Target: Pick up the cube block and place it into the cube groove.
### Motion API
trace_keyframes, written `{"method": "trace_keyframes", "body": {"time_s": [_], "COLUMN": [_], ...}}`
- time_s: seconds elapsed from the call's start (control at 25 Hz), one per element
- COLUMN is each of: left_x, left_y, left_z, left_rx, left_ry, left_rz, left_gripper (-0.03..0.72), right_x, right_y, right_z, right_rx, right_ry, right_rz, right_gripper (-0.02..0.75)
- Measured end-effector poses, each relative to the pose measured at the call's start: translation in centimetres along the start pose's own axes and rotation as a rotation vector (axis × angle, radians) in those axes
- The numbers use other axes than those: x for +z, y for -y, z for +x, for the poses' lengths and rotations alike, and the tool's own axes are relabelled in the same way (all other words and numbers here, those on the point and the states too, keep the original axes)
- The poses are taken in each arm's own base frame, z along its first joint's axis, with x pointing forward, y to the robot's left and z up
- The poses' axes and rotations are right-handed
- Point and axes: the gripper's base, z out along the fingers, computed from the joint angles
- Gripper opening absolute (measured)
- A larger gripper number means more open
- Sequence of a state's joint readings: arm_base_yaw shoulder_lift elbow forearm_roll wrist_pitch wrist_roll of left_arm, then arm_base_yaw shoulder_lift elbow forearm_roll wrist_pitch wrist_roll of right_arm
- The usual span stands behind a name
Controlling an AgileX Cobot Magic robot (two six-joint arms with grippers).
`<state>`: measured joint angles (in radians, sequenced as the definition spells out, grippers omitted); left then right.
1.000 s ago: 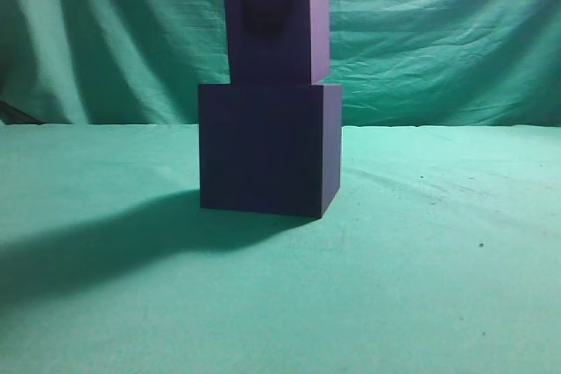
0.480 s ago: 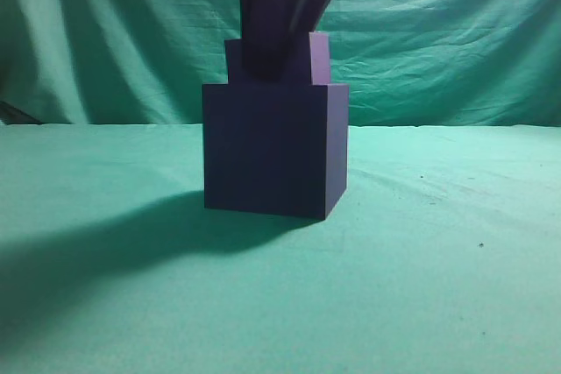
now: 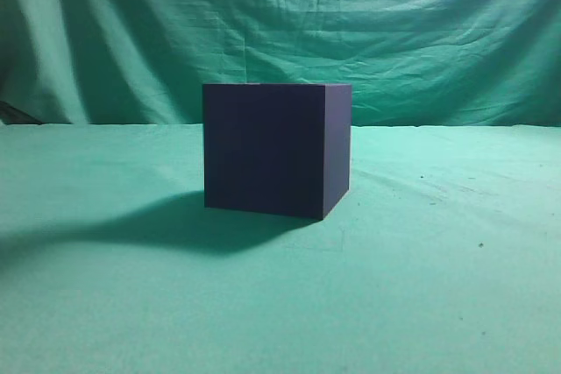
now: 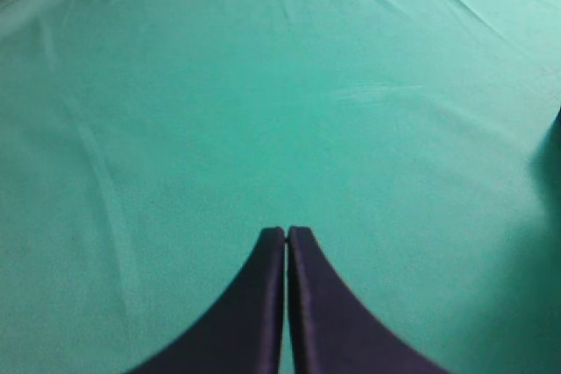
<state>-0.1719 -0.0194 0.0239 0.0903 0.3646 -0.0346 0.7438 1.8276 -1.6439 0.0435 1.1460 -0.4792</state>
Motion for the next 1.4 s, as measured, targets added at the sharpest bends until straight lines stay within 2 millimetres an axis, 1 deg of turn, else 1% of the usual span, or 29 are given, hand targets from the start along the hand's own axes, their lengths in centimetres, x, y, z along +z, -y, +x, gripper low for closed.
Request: {"method": "trace_keyframes", "body": {"time_s": [0.04, 0.12, 0.2, 0.28, 0.32, 0.44, 0.52, 0.6, 0.68, 0.84, 0.96, 1.04, 1.16, 1.28, 1.4], "left_x": [0.0, 0.0, 0.0, 0.0, 0.0, 0.0, 0.0, 0.0, 0.0, 0.0, 0.0, 0.0, 0.0, 0.0, 0.0], "left_y": [0.0, 0.0, 0.0, 0.0, 0.0, 0.0, 0.0, 0.0, 0.0, 0.0, 0.0, 0.0, 0.0, 0.0, 0.0], "left_z": [0.0, 0.0, 0.0, 0.0, 0.0, 0.0, 0.0, 0.0, 0.0, 0.0, 0.0, 0.0, 0.0, 0.0, 0.0], "left_rx": [0.0, 0.0, 0.0, 0.0, 0.0, 0.0, 0.0, 0.0, 0.0, 0.0, 0.0, 0.0, 0.0, 0.0, 0.0], "left_ry": [0.0, 0.0, 0.0, 0.0, 0.0, 0.0, 0.0, 0.0, 0.0, 0.0, 0.0, 0.0, 0.0, 0.0, 0.0], "left_rz": [0.0, 0.0, 0.0, 0.0, 0.0, 0.0, 0.0, 0.0, 0.0, 0.0, 0.0, 0.0, 0.0, 0.0, 0.0], "left_gripper": [0.0, 0.0, 0.0, 0.0, 0.0, 0.0, 0.0, 0.0, 0.0, 0.0, 0.0, 0.0, 0.0, 0.0, 0.0], "right_x": [-1.4, -4.4, -7.1, -9.7, -10.6, -13.9, -15.7, -17.1, -18.5, -19.7, -19.9, -19.4, -19.1, -18.5, -17.8], "right_y": [0.3, 0.8, 1.0, 0.8, 0.7, -0.2, -1.1, -2.2, -3.5, -6.0, -7.6, -8.7, -10.4, -11.5, -12.2], "right_z": [-0.3, -1.0, -1.3, -1.0, -0.7, 0.8, 2.4, 4.5, 7.0, 12.0, 15.7, 18.1, 21.4, 23.7, 25.1], "right_rx": [0.034, 0.11, 0.215, 0.28, 0.315, 0.424, 0.484, 0.531, 0.562, 0.615, 0.674, 0.701, 0.725, 0.73, 0.725], "right_ry": [0.004, 0.061, 0.126, 0.182, 0.203, 0.274, 0.305, 0.321, 0.343, 0.354, 0.365, 0.368, 0.435, 0.514, 0.557], "right_rz": [0.018, 0.075, 0.12, 0.139, 0.143, 0.148, 0.148, 0.143, 0.141, 0.139, 0.15, 0.151, 0.153, 0.159, 0.162], "right_gripper": [0.643, 0.522, 0.34, 0.151, 0.089, 0.0, 0.0, 0.0, 0.0, 0.0, 0.0, 0.0, 0.0, 0.0, 0.0]}}
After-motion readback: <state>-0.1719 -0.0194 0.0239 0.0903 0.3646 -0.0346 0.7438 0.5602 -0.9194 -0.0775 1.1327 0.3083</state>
